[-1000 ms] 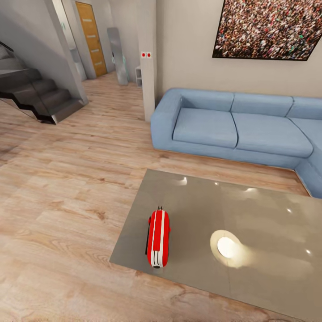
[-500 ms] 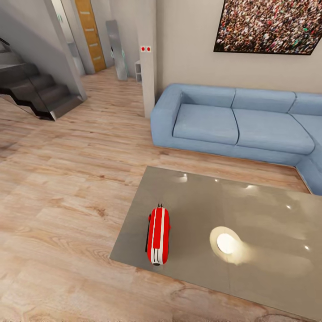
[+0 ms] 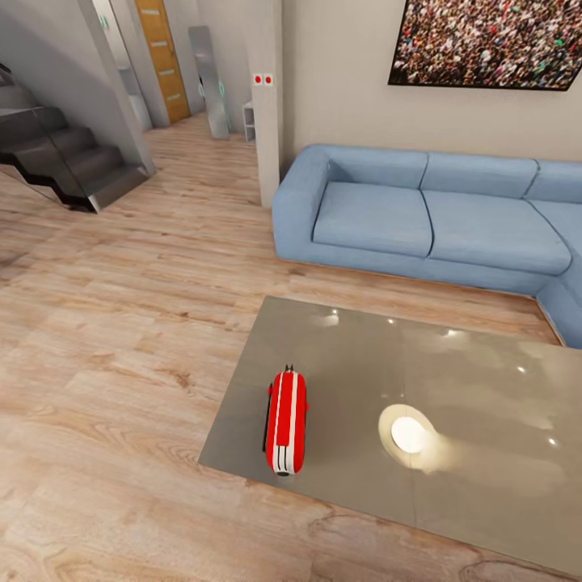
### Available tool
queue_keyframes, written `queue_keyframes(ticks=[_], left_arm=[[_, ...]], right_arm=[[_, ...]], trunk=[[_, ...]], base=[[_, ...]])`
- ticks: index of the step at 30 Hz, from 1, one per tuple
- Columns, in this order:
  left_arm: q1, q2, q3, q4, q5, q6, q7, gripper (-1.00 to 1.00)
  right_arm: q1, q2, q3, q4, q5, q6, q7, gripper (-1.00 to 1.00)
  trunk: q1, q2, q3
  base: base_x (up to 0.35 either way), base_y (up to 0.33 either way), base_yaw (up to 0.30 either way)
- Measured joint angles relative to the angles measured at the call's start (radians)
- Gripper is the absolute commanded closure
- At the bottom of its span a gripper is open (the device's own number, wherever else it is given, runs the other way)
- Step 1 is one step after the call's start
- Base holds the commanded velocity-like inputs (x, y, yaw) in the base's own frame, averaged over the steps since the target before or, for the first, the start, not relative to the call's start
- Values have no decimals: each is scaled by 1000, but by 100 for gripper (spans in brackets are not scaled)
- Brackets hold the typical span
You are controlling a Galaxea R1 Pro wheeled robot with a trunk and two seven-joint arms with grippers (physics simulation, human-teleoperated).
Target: Turn on the radio receiver that's on the table in the living room.
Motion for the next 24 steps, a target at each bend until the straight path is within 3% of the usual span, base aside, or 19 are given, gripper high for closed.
queue_keyframes(ticks=[24], left_arm=[[0, -1, 0, 0, 0, 0, 1, -100]], right_arm=[[0, 2, -1, 0, 0, 6, 0, -100]], trunk=[[0, 0, -8]], base=[[0, 0, 0]])
